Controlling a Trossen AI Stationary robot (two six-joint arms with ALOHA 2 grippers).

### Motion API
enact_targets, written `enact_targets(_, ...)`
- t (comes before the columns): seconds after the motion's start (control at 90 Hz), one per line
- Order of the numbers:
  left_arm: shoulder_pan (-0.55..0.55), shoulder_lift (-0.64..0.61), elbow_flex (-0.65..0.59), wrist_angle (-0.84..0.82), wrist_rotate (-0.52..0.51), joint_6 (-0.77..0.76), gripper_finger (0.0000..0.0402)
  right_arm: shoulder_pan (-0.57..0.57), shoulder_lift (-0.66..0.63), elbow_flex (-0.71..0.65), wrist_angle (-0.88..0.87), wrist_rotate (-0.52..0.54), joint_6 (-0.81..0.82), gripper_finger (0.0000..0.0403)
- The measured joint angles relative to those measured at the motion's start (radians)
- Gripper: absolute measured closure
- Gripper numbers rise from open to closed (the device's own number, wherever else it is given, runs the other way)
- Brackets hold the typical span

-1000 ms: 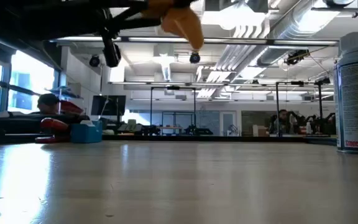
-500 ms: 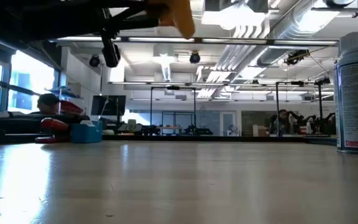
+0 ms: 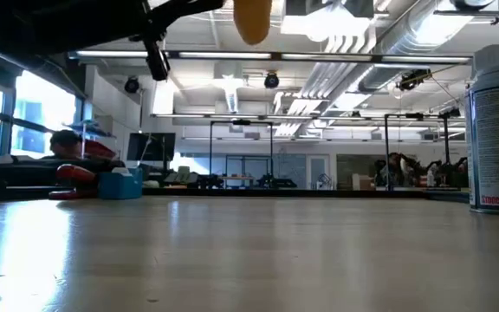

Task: Apply microfiber cloth
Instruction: Wipe the front and back of the black cellphone using the yellow microfiber cloth

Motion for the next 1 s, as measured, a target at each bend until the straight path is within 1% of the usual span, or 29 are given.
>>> enact_targets(0.156,0.023,-0.004,0.0,0.039,-0.008,0.001,0.0376,0.044,0.0,0.0,0.005,0.052,0.042,0.0403)
enact_targets(0.311,0.034,-0.004,0.0,0.032,-0.01,0.001,0.0376,0.052,0.003,0.0,0.068,0.056,0.026,0.0402)
enact_targets(0.411,0.026,-0.004,0.0,0.036,-0.01,0.001,0.0376,0.04,0.019,0.0,0.108,0.103,-0.027,0.0402)
enact_targets(0.544,0.007,-0.004,0.0,0.035,-0.021,0.008,0.0376,0.004,0.04,0.0,0.107,0.239,-0.081,0.0402)
enact_targets(0.622,-0.004,-0.003,0.0,0.032,-0.035,0.009,0.0376,-0.02,0.038,0.001,0.118,0.296,-0.115,0.0402)
enact_targets(0.722,-0.017,-0.003,-0.001,0.03,-0.056,0.011,0.0376,-0.052,0.03,0.001,0.145,0.317,-0.178,0.0402)
enact_targets(0.878,-0.025,-0.003,-0.001,0.031,-0.063,0.026,0.0376,-0.091,0.018,0.001,0.212,0.329,-0.33,0.0402)
enact_targets(1.0,-0.028,-0.002,-0.001,0.022,-0.059,0.021,0.0376,-0.117,-0.005,0.002,0.246,0.4,-0.419,0.0402)
